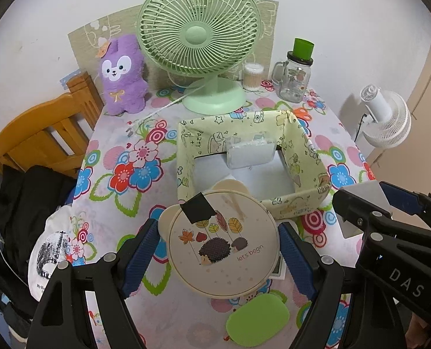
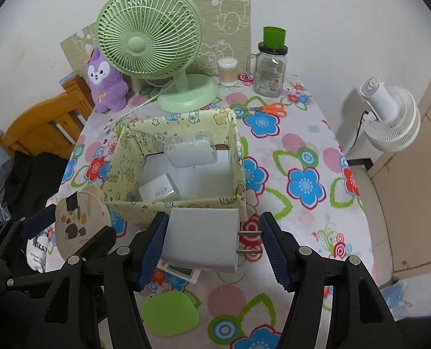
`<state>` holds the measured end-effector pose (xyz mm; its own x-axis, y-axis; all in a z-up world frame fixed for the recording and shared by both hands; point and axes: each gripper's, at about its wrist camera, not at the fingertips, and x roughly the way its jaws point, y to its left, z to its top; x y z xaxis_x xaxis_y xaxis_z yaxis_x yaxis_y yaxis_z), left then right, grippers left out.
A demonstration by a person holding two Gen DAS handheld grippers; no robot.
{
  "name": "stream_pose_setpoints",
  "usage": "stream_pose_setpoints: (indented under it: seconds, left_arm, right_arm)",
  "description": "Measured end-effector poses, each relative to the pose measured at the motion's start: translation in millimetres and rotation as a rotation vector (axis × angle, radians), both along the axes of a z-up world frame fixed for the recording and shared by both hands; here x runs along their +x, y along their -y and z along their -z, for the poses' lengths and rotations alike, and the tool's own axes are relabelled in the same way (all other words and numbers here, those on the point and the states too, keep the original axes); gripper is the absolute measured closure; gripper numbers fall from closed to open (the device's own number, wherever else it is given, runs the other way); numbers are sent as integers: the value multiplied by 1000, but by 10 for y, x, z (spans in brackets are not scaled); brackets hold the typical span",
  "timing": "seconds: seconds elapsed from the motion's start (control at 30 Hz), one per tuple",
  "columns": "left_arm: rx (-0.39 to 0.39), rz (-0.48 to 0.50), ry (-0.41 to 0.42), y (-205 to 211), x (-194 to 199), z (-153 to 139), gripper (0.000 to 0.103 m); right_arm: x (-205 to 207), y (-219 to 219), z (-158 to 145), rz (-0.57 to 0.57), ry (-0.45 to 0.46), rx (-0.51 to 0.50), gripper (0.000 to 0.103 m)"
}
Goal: Organize rigid objects
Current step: 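Lift the white block with the right tool while the left tool lifts the coaster toward the box, then lower the block into the fabric box and open the right tool while the left tool lowers the coaster inside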
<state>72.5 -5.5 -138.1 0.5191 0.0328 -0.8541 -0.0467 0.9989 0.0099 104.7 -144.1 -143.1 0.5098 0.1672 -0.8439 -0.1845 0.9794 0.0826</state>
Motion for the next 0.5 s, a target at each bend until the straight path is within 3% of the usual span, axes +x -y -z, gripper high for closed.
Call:
stream_pose_setpoints:
  seconds: [0.5]
  left_arm:
    - [-10,-62,-6,-63,269,35,20]
  right_arm:
    - [380,-70,25,-66,-7,-4,37]
